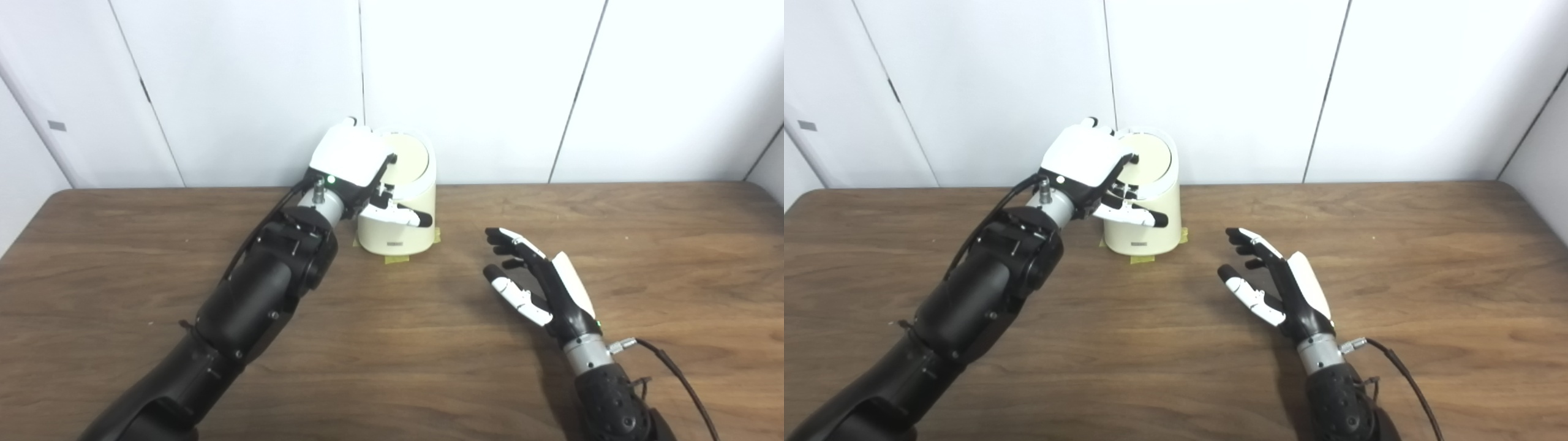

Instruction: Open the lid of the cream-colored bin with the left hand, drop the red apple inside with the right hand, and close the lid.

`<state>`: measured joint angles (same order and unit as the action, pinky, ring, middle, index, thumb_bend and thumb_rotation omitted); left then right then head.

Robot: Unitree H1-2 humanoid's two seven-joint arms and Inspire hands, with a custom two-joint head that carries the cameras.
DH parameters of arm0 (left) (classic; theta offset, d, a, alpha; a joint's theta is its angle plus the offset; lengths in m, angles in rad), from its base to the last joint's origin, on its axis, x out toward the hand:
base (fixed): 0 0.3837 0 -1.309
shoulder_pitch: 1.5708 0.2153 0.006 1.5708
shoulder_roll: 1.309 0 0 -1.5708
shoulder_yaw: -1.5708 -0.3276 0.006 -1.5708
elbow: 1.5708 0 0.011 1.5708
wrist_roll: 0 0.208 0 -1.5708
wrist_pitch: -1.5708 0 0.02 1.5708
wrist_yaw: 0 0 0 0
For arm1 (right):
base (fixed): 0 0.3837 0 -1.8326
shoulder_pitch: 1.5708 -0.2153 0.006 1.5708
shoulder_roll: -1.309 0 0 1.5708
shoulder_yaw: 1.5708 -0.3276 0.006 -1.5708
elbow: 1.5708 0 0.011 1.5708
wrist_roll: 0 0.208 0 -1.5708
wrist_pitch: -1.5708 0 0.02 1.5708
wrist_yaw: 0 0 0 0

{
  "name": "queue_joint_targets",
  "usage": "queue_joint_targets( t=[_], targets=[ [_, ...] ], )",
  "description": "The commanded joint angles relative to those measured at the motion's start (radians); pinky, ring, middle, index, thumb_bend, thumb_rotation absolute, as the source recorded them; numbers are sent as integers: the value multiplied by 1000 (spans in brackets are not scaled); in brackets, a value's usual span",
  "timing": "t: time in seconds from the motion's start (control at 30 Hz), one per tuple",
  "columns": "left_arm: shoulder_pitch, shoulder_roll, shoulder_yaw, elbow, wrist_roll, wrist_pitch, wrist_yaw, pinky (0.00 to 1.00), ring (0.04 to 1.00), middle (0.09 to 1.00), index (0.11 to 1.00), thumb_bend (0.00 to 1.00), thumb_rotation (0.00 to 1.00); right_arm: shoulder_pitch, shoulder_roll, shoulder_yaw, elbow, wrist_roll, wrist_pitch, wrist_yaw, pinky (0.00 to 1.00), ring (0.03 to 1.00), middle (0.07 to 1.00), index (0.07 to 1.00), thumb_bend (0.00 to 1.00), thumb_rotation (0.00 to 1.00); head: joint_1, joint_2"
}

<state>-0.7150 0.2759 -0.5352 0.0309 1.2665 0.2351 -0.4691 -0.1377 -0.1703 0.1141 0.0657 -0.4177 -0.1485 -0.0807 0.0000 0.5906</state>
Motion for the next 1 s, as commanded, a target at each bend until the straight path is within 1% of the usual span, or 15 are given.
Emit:
queue_joint_targets(
  t=[0.0, 0.17, 0.23, 0.4, 0.57, 0.63, 0.7, 0.8, 0.83, 0.87, 0.9, 0.93, 0.97],
  targets=[
    [-3, 9, -8, -8, 4, -21, -23, 1000, 924, 798, 785, 947, 1000, -28, 6, -2, -29, 3, -9, -4, 703, 796, 818, 825, 374, 849, 0, 0],
    [1, 7, -8, -17, 11, -31, -42, 1000, 934, 817, 795, 942, 1000, -31, 8, -1, -25, 0, -11, -7, 698, 793, 816, 822, 369, 840, -3, -1],
    [2, 8, -12, -17, 17, -35, -47, 1000, 932, 816, 795, 936, 1000, -30, 10, -1, -31, 0, -2, -3, 699, 793, 817, 823, 367, 839, -3, 0],
    [0, 19, -43, -3, 53, -63, -75, 1000, 937, 821, 800, 952, 1000, -28, 11, -1, -33, 6, -3, -2, 705, 796, 819, 822, 360, 817, -7, 1],
    [6, 22, -57, 32, 73, -78, -70, 1000, 939, 807, 778, 969, 1000, -25, 11, -1, -46, 5, 14, 3, 706, 798, 820, 823, 365, 825, -4, 5],
    [8, 22, -60, 40, 76, -82, -78, 1000, 941, 809, 784, 961, 1000, -24, 12, -2, -52, 4, 21, 5, 701, 795, 819, 823, 373, 837, -5, 4],
    [13, 24, -60, 42, 73, -85, -78, 1000, 938, 810, 784, 947, 1000, -25, 12, -3, -50, 0, 16, 3, 692, 789, 815, 820, 370, 829, -6, 3],
    [16, 19, -53, 44, 79, -73, -69, 1000, 938, 823, 787, 931, 1000, -26, 11, -4, -48, -1, 17, 6, 696, 793, 818, 823, 364, 829, -3, 2],
    [17, 16, -49, 44, 90, -61, -59, 1000, 945, 841, 802, 918, 1000, -26, 12, -4, -47, 0, 16, 6, 696, 792, 817, 823, 363, 830, -2, 1],
    [22, 9, -41, 47, 109, -41, -23, 1000, 945, 850, 816, 900, 1000, -27, 11, -4, -44, 0, 14, 6, 696, 792, 817, 823, 364, 832, -2, 1],
    [31, -2, -27, 52, 131, -11, 31, 1000, 934, 855, 828, 856, 996, -27, 10, -4, -43, -1, 14, 8, 699, 793, 818, 823, 367, 834, -3, 1],
    [37, -16, -10, 58, 155, 25, 83, 1000, 944, 889, 866, 784, 999, -26, 8, -3, -44, 0, 14, 11, 706, 798, 821, 825, 364, 837, -3, 1],
    [42, -32, 12, 66, 166, 58, 134, 1000, 968, 930, 924, 738, 1000, -26, 7, -2, -44, 2, 15, 14, 710, 801, 823, 826, 360, 832, -3, 1]
  ],
)
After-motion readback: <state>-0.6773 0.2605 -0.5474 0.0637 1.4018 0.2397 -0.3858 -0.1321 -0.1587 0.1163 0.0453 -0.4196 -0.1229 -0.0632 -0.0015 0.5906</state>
